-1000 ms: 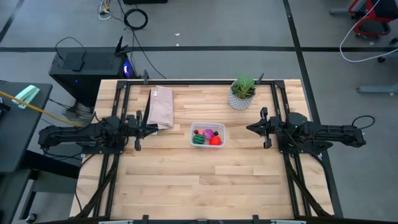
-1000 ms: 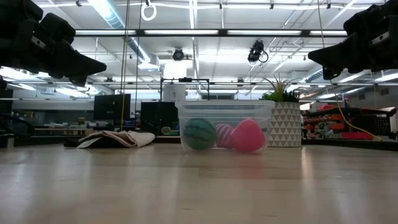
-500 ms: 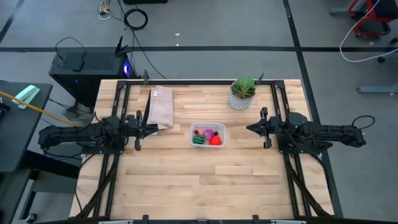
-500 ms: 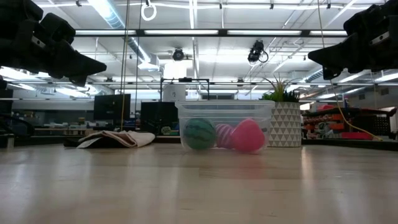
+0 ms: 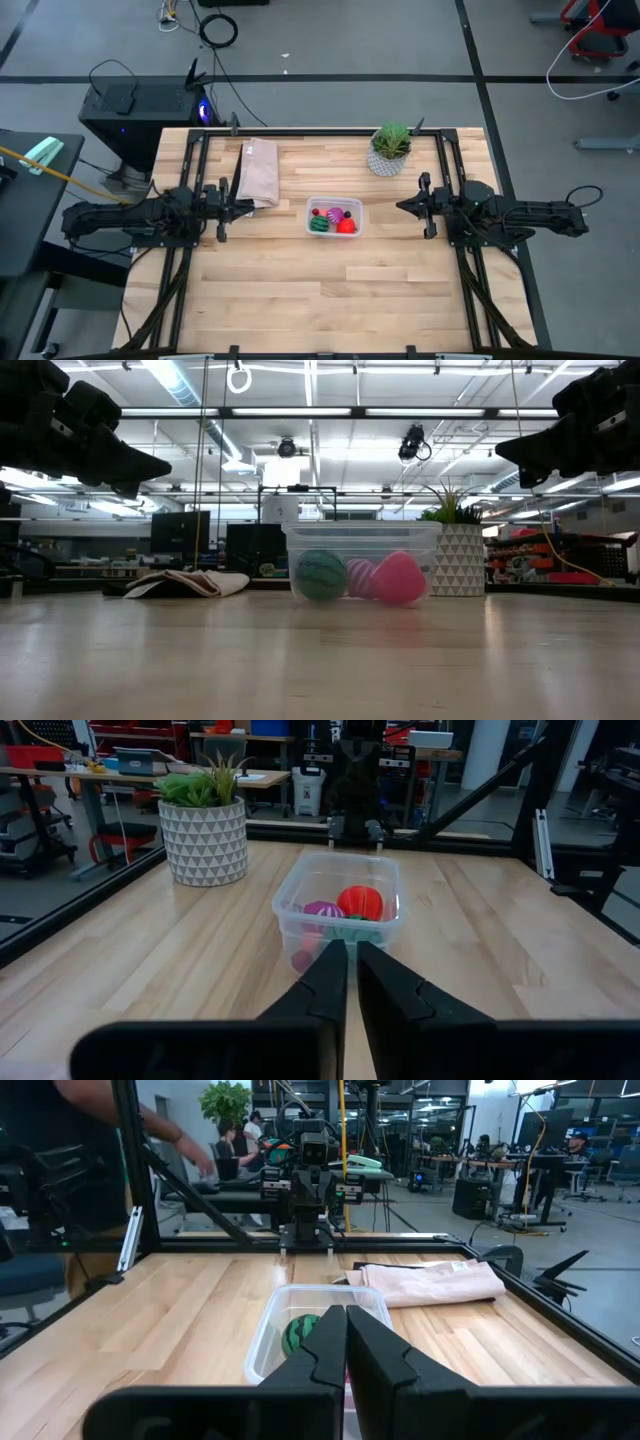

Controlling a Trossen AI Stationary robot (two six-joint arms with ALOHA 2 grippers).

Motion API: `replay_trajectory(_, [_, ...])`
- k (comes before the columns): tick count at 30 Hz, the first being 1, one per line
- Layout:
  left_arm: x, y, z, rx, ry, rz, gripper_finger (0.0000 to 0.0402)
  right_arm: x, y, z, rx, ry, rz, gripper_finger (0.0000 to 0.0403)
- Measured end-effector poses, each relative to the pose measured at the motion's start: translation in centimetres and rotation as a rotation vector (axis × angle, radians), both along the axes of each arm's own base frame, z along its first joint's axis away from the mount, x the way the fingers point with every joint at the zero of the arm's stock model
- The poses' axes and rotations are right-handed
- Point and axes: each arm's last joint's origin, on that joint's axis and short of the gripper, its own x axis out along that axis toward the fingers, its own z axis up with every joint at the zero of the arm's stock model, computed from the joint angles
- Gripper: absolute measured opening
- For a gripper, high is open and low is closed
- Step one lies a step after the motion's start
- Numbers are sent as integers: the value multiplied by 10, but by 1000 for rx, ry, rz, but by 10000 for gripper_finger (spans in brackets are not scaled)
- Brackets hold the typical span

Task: Pick and placing Produce into tupperware
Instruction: Return to Home Position

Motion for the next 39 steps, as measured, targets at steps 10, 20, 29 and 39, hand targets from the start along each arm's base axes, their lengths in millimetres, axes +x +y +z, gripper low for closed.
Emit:
replay_trajectory(10, [0,0,0,0,0,0,25,0,0,0,0,0,0,17])
replay_trajectory(20, [0,0,0,0,0,0,35,0,0,0,0,0,0,17])
replay_trajectory(29, [0,0,0,0,0,0,23,0,0,0,0,0,0,17])
replay_trajectory(39, [0,0,0,0,0,0,36,0,0,0,-1,0,0,17])
